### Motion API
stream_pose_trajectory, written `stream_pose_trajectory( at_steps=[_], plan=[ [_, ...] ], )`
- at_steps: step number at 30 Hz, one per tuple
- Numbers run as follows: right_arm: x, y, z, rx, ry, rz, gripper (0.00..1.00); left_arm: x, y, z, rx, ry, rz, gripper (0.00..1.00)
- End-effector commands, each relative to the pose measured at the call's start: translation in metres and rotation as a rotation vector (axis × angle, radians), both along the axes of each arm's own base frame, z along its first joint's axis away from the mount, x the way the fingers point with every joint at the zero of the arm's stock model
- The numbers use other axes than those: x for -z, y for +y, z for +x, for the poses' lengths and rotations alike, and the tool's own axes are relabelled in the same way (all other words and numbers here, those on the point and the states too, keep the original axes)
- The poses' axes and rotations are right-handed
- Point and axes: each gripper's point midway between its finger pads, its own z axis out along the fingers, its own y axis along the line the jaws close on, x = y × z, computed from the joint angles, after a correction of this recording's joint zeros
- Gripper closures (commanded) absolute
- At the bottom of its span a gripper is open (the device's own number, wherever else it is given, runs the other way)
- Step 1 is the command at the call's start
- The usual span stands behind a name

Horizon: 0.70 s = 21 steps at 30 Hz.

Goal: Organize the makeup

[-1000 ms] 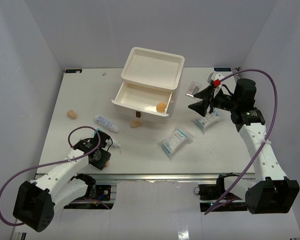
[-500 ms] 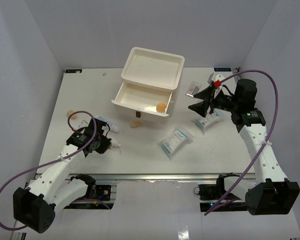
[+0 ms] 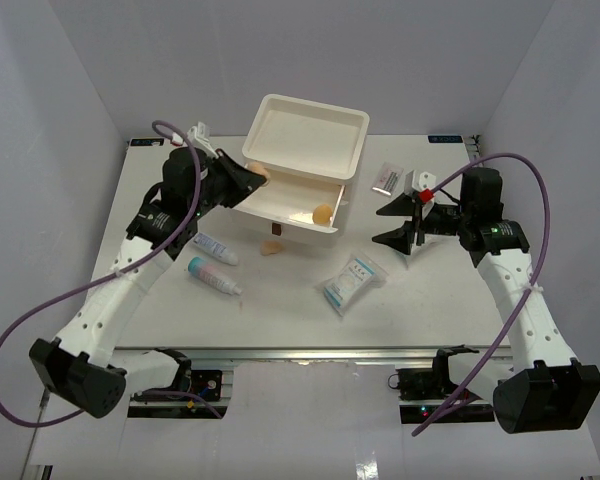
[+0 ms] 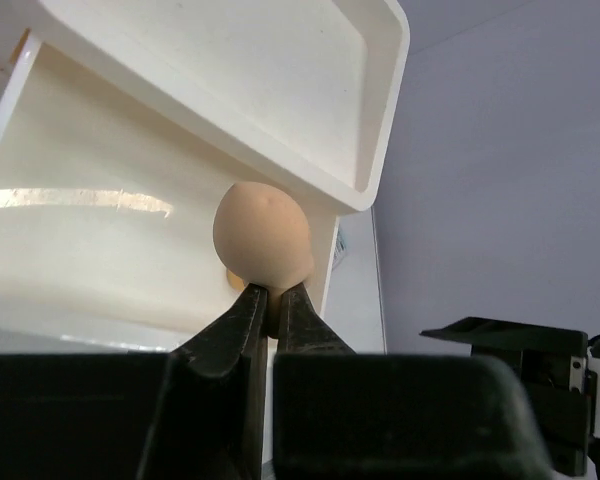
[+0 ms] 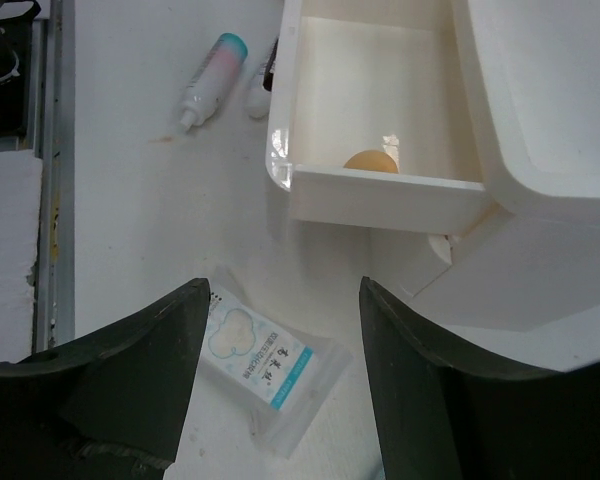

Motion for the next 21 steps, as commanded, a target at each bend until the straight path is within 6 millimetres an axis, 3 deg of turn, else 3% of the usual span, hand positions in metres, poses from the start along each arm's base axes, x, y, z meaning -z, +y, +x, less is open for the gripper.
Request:
stream_pose_trajectory(
  at_steps=[1, 3, 7, 16, 21],
  plan=[
    [-0.004, 0.011, -0.019, -0.071, -0.064, -0.022, 0.32, -0.012, -0.027, 0.024, 0.075, -0.068, 0.017, 1.0],
    [-0.002, 0.014, -0.021, -0.078, -0.073, -0.033, 0.32, -0.005, -0.034, 0.031, 0.077, -0.05, 0.024, 0.97],
    [0.004, 0.022, -0.028, -0.114, -0.098, -0.068, 0.31, 0.006, -0.039, 0.035, 0.064, -0.027, 0.035, 0.83],
    [0.019, 0.061, -0.046, -0.302, -0.243, -0.188, 0.3, 0.013, -0.033, 0.03, 0.044, -0.017, 0.045, 0.39],
    [0.027, 0.082, -0.046, -0.371, -0.309, -0.253, 0.3, 0.012, -0.028, 0.026, 0.034, -0.026, 0.055, 0.34]
  ],
)
